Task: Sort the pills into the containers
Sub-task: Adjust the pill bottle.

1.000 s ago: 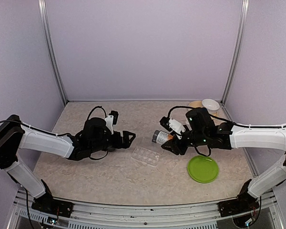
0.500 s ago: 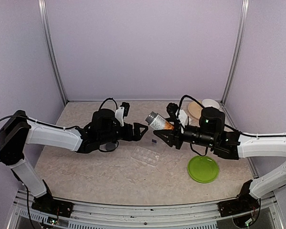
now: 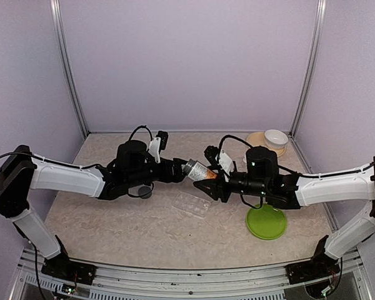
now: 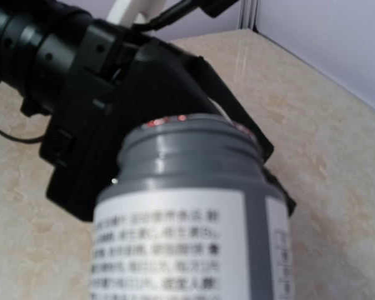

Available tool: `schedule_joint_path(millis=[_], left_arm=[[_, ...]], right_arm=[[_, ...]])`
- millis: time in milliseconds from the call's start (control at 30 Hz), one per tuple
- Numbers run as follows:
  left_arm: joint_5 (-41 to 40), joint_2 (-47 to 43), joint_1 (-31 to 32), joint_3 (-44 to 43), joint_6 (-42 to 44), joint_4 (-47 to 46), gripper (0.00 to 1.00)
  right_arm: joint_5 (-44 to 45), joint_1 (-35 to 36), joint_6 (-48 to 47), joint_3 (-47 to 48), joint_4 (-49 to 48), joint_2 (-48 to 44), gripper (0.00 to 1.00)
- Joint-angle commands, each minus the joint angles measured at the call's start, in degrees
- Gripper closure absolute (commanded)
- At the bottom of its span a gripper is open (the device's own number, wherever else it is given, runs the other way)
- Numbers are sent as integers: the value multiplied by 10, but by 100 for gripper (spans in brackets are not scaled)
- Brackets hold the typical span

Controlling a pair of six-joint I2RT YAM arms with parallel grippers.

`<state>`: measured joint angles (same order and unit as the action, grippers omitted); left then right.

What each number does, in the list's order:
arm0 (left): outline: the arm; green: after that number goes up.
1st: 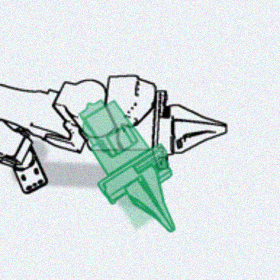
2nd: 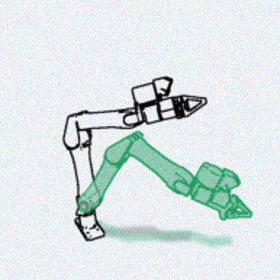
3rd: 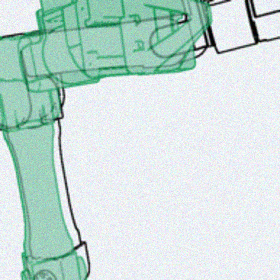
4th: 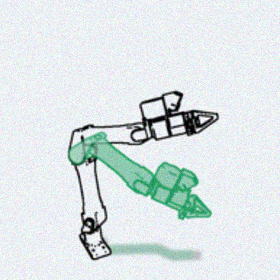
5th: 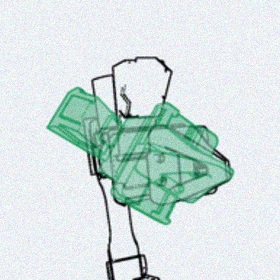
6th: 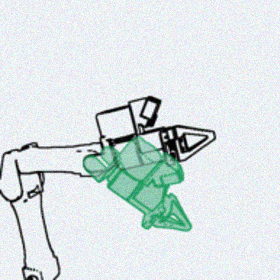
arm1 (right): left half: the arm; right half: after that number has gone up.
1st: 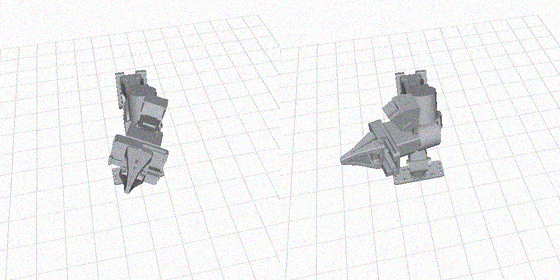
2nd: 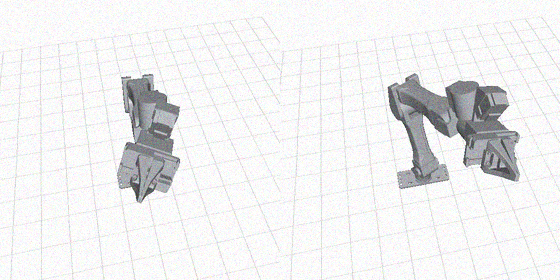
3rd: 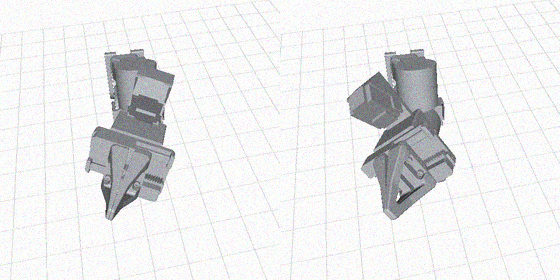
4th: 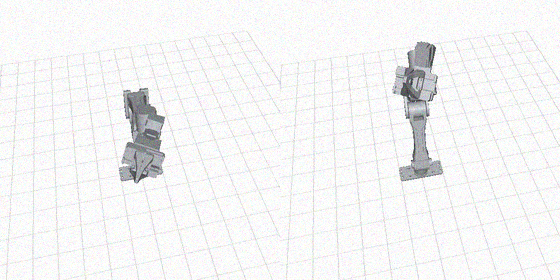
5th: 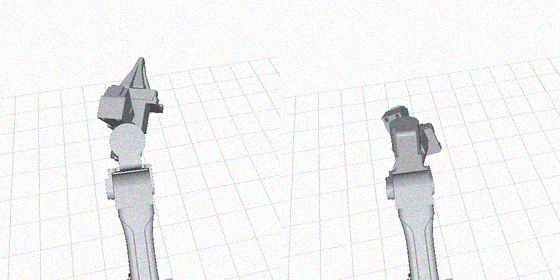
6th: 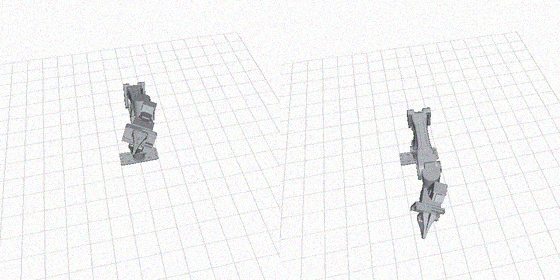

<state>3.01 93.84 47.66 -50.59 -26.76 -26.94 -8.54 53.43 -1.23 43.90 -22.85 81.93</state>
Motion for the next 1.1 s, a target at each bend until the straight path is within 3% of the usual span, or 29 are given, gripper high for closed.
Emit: schedule_joint_path(millis=[0,233,667,933,1067], left_arm=[[27,-34,17,10,4,-46,1],[40,-30,10,16,-4,-54,1],[59,-38,17,7,14,-68,1],[35,-46,16,21,17,-68,1],[-15,-53,15,23,13,-35,1]], right_arm=[[11,8,-10,8,-21,-36,100],[48,8,-7,-15,-56,-115,100],[39,17,32,38,-24,17,100],[64,19,17,28,-19,-25,100],[85,12,2,24,14,-64,100]])
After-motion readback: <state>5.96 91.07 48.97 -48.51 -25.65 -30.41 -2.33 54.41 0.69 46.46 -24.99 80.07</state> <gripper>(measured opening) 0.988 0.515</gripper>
